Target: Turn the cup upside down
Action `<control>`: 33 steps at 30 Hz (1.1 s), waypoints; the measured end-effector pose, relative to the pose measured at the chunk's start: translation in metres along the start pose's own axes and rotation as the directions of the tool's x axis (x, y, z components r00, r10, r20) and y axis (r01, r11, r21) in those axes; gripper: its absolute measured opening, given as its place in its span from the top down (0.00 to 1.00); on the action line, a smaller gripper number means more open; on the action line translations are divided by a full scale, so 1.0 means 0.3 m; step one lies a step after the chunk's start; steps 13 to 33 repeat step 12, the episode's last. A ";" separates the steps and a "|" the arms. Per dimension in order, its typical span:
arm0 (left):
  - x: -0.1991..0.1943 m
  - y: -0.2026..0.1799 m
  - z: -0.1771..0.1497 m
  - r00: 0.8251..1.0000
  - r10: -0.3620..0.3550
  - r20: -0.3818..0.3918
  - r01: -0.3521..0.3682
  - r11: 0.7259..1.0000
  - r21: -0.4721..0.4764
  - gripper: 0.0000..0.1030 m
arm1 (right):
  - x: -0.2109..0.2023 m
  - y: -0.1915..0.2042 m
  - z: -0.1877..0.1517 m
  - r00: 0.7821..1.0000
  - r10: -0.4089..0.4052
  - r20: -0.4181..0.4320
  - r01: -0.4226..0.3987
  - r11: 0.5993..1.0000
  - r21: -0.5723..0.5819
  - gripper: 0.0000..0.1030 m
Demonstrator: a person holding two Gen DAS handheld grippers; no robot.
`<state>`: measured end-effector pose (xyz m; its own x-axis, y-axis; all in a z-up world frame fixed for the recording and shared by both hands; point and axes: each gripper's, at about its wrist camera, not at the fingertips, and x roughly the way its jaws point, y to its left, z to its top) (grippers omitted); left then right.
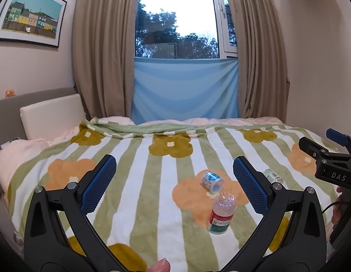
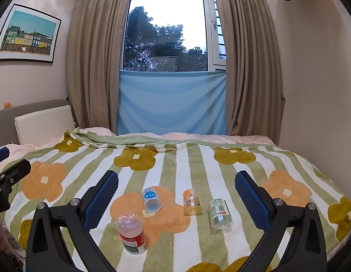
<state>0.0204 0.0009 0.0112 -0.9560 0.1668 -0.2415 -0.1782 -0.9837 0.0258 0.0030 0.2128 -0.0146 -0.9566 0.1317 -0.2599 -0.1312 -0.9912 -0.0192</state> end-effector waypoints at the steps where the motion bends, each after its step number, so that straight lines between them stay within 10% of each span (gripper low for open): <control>1: -0.001 0.000 0.001 1.000 -0.001 0.002 0.001 1.000 -0.002 0.00 | 0.003 0.000 0.000 1.000 0.000 -0.001 0.000 1.000 0.001 0.00; 33: -0.007 0.004 0.001 1.000 -0.003 0.008 0.003 1.000 -0.009 0.00 | 0.003 0.001 -0.002 1.000 0.001 -0.002 -0.001 1.000 0.000 0.00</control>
